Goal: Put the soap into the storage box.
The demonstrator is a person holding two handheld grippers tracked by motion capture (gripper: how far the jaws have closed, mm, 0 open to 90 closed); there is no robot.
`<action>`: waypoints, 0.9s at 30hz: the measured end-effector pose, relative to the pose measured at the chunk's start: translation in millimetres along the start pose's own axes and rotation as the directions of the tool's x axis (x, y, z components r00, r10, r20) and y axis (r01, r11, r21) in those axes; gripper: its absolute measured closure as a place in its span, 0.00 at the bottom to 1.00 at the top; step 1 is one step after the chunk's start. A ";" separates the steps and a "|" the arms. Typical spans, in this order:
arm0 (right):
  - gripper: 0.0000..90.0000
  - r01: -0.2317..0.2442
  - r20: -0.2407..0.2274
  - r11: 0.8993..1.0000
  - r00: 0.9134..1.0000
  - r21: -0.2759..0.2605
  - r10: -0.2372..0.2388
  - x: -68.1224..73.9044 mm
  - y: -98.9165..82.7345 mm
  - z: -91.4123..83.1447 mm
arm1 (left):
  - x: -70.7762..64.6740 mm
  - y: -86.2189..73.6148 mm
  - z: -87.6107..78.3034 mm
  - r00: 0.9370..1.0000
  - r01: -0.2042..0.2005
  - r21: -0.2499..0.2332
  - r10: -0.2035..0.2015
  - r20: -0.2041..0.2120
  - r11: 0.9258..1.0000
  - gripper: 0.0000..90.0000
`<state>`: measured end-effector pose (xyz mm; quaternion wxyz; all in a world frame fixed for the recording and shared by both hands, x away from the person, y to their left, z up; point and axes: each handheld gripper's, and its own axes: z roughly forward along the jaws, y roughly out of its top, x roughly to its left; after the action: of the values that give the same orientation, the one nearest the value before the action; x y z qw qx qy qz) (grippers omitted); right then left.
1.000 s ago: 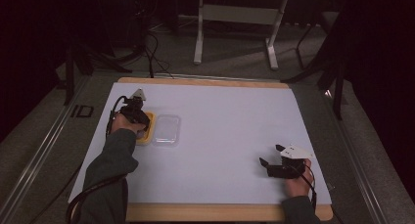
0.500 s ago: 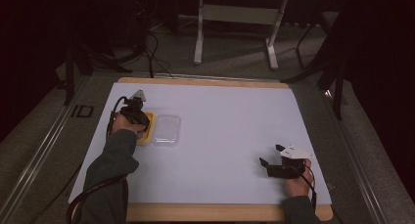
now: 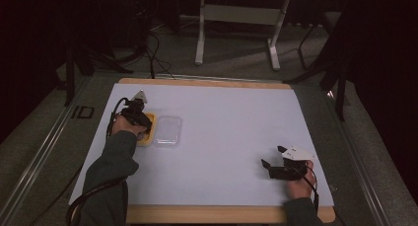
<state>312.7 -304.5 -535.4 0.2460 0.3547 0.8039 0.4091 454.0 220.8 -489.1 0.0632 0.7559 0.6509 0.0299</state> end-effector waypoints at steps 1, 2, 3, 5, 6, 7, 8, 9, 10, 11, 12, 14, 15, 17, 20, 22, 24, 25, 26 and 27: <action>0.17 0.000 0.000 1.000 1.000 0.000 0.000 0.1 0.0 0.0 | 0.4 -0.2 -1.1 1.000 0.002 -0.005 -0.002 0.002 1.000 0.47; 0.17 -0.001 0.000 1.000 1.000 0.000 0.001 0.1 0.0 0.0 | 0.3 -0.3 -2.5 1.000 0.003 -0.013 -0.002 0.003 1.000 0.46; 0.17 -0.001 0.000 1.000 1.000 0.000 0.001 0.1 0.0 0.0 | 0.2 -0.1 -3.6 1.000 0.000 -0.015 0.000 0.002 1.000 0.45; 0.17 0.000 0.000 1.000 1.000 0.000 0.000 0.0 0.0 0.0 | 0.0 0.1 -5.1 1.000 -0.005 -0.019 0.005 -0.005 1.000 0.44; 0.17 -0.001 0.000 1.000 1.000 0.000 0.001 0.1 0.0 0.0 | 0.1 0.2 -6.3 1.000 -0.003 -0.023 0.002 -0.014 1.000 0.43; 0.17 -0.001 0.000 1.000 1.000 0.000 0.001 0.1 0.0 0.0 | 0.1 0.2 -6.3 1.000 -0.003 -0.023 0.002 -0.014 1.000 0.42; 0.17 -0.001 0.000 1.000 1.000 0.000 0.001 0.1 0.0 0.0 | 0.8 -0.1 -7.2 1.000 -0.002 -0.027 0.002 -0.014 1.000 0.42; 0.17 -0.001 0.000 1.000 1.000 0.000 0.001 0.1 0.0 0.1 | 1.7 -0.7 -9.1 1.000 0.001 -0.035 -0.001 -0.009 0.999 0.42; 0.17 -0.001 0.000 1.000 1.000 0.000 0.001 0.1 0.0 0.1 | 2.0 -0.9 -10.0 1.000 0.000 -0.036 -0.001 -0.007 0.999 0.42; 0.17 -0.001 0.000 1.000 1.000 0.000 0.001 0.1 0.0 0.1 | 2.1 -1.3 -11.3 1.000 -0.003 -0.041 0.002 -0.009 0.999 0.42; 0.17 -0.001 0.000 1.000 1.000 0.000 0.001 0.1 0.0 0.1 | 1.8 -1.6 -12.4 1.000 -0.007 -0.045 0.007 -0.010 0.999 0.41; 0.17 0.000 0.000 1.000 1.000 0.000 0.000 0.1 0.1 0.1 | 1.3 -1.9 -13.5 1.000 -0.013 -0.050 0.012 -0.016 0.999 0.40; 0.17 0.000 0.001 1.000 1.000 0.000 0.000 0.1 0.1 0.2 | 0.3 -2.7 -15.9 1.000 -0.020 -0.063 0.019 -0.021 0.998 0.39; 0.17 0.001 0.001 1.000 1.000 0.001 -0.001 0.1 0.1 0.2 | 0.2 -3.8 -18.7 0.999 -0.025 -0.083 0.024 -0.022 0.996 0.38; 0.17 0.002 0.001 1.000 1.000 0.003 -0.002 0.1 0.1 0.3 | 0.2 -5.0 -20.7 0.999 -0.032 -0.099 0.030 -0.020 0.995 0.38; 0.17 0.003 0.001 1.000 1.000 0.003 -0.003 0.2 0.1 0.3 | -0.3 -7.5 -22.6 0.999 -0.050 -0.119 0.050 -0.007 0.992 0.37; 0.17 0.003 0.002 1.000 1.000 0.004 -0.003 0.2 0.1 0.4 | -1.3 -9.6 -24.3 0.998 -0.058 -0.132 0.058 -0.004 0.990 0.37; 0.17 0.003 0.002 1.000 1.000 0.004 -0.003 0.2 0.1 0.4 | -2.2 -11.4 -25.5 0.998 -0.068 -0.146 0.068 -0.004 0.987 0.37; 0.17 0.004 0.002 1.000 1.000 0.004 -0.004 0.2 0.1 0.4 | -2.8 -12.4 -26.2 0.997 -0.074 -0.156 0.074 -0.002 0.985 0.37; 0.17 0.004 0.002 1.000 1.000 0.004 -0.004 0.2 0.1 0.4 | -2.8 -12.4 -26.2 0.997 -0.074 -0.156 0.074 -0.002 0.985 0.37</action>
<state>312.9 -304.0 -535.6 0.2467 0.3541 0.8053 0.4065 438.1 221.3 -464.7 0.1222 0.7723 0.6180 0.0817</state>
